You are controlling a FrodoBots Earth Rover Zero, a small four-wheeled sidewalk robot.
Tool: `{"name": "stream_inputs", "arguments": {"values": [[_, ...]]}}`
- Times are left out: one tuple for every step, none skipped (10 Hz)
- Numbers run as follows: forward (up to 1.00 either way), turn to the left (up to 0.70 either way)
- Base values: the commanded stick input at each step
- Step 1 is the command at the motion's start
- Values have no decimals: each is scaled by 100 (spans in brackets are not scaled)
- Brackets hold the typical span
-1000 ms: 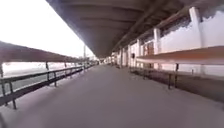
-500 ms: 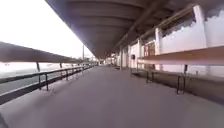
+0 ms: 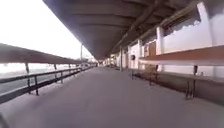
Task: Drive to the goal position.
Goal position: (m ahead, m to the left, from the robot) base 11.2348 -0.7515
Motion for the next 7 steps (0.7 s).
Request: {"name": "stream_inputs", "arguments": {"values": [[70,0],[70,0],[70,0],[70,0],[70,0],[70,0],[70,0]]}}
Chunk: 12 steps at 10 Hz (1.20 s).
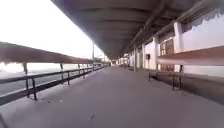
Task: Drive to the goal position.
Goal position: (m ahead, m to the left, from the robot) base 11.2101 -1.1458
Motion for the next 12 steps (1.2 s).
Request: {"name": "stream_inputs", "arguments": {"values": [[70,0],[70,0],[70,0],[70,0],[70,0],[70,0],[70,0],[70,0],[70,0],[70,0],[70,0],[70,0]]}}
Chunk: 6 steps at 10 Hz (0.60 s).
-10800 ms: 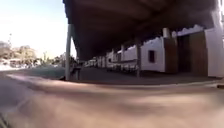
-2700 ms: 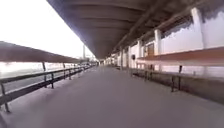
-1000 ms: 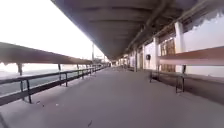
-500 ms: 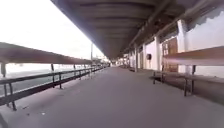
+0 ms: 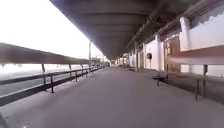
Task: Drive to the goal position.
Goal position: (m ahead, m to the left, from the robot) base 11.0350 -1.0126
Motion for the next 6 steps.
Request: {"name": "stream_inputs", "arguments": {"values": [[70,0],[70,0],[70,0],[70,0],[70,0],[70,0]]}}
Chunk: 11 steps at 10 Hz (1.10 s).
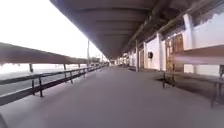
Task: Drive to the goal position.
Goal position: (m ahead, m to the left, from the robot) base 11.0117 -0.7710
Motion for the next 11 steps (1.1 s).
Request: {"name": "stream_inputs", "arguments": {"values": [[70,0],[70,0],[70,0],[70,0],[70,0],[70,0],[70,0],[70,0],[70,0],[70,0],[70,0]]}}
